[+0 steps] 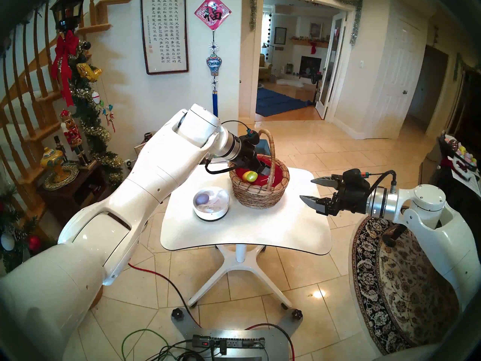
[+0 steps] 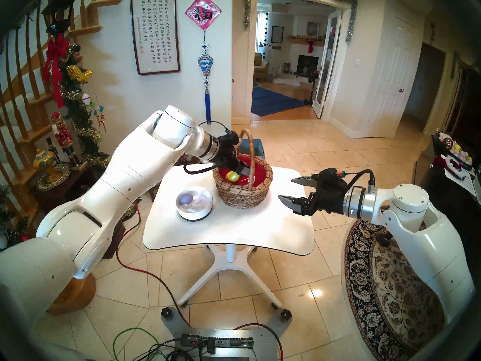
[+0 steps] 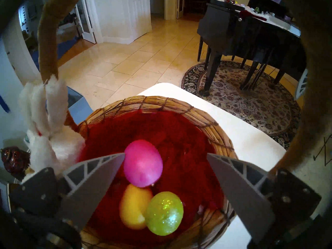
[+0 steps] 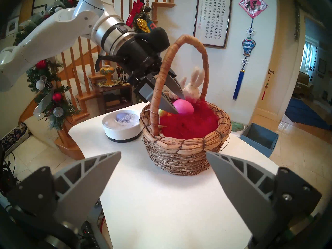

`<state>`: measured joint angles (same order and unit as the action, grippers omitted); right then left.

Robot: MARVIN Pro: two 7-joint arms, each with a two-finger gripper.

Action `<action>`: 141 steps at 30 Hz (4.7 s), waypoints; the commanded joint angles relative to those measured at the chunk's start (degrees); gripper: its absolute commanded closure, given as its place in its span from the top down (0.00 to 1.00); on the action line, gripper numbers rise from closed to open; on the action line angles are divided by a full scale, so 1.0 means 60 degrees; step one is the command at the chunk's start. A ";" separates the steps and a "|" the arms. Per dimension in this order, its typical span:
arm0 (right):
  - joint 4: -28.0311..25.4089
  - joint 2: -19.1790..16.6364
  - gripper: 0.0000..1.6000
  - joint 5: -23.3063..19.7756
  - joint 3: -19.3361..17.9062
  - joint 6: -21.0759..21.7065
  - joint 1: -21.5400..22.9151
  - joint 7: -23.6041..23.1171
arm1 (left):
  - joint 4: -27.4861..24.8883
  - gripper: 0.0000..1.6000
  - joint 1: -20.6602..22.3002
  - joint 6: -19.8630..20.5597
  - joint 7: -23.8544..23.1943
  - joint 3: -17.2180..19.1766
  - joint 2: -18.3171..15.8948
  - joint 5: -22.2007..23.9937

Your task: Put easter egg into basket

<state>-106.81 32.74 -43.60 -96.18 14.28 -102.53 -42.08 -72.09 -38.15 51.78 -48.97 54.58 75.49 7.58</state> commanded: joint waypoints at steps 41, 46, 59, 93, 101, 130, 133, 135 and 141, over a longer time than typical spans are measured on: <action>-0.0013 -0.0045 1.00 -0.0002 -0.0038 -0.0025 0.0007 0.0004 | -0.4836 1.00 -0.3758 0.0537 0.0898 0.3574 -0.3291 0.0927; -0.0013 -0.0047 1.00 -0.0004 -0.0038 -0.0027 0.0005 0.0005 | -0.5294 1.00 -0.4326 0.0537 0.1010 0.3953 -0.3612 0.1019; -0.0015 -0.0054 1.00 -0.0008 -0.0038 -0.0032 0.0001 0.0009 | -0.6039 1.00 -0.5844 0.0537 0.0913 0.4812 -0.4634 0.1561; -0.0016 -0.0069 1.00 -0.0020 -0.0036 -0.0044 -0.0007 0.0017 | -0.6963 1.00 -0.6884 0.0537 0.3572 0.3844 -0.4776 0.2749; -0.0015 -0.0072 1.00 -0.0024 -0.0030 -0.0044 -0.0003 0.0021 | -0.6035 1.00 -0.6069 0.0537 0.4245 0.3281 -0.4389 0.2991; -0.0017 -0.0084 1.00 -0.0034 -0.0030 -0.0054 -0.0012 0.0028 | -0.5415 0.87 -0.4858 0.0537 0.6226 0.1641 -0.4795 0.4486; -0.0017 -0.0085 1.00 -0.0035 -0.0030 -0.0055 -0.0012 0.0028 | -0.5420 0.87 -0.4786 0.0537 0.6450 0.1497 -0.4861 0.4708; -0.0017 -0.0086 1.00 -0.0035 -0.0029 -0.0056 -0.0012 0.0029 | -0.5429 0.86 -0.4731 0.0537 0.6585 0.1408 -0.4914 0.4868; -0.0017 -0.0088 1.00 -0.0037 -0.0029 -0.0057 -0.0013 0.0030 | -0.5514 0.86 -0.4625 0.0537 0.6974 0.1174 -0.5064 0.5204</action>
<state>-106.80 32.40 -43.92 -96.02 14.09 -102.61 -41.86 -104.33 -68.22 55.15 -9.13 62.00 46.08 36.50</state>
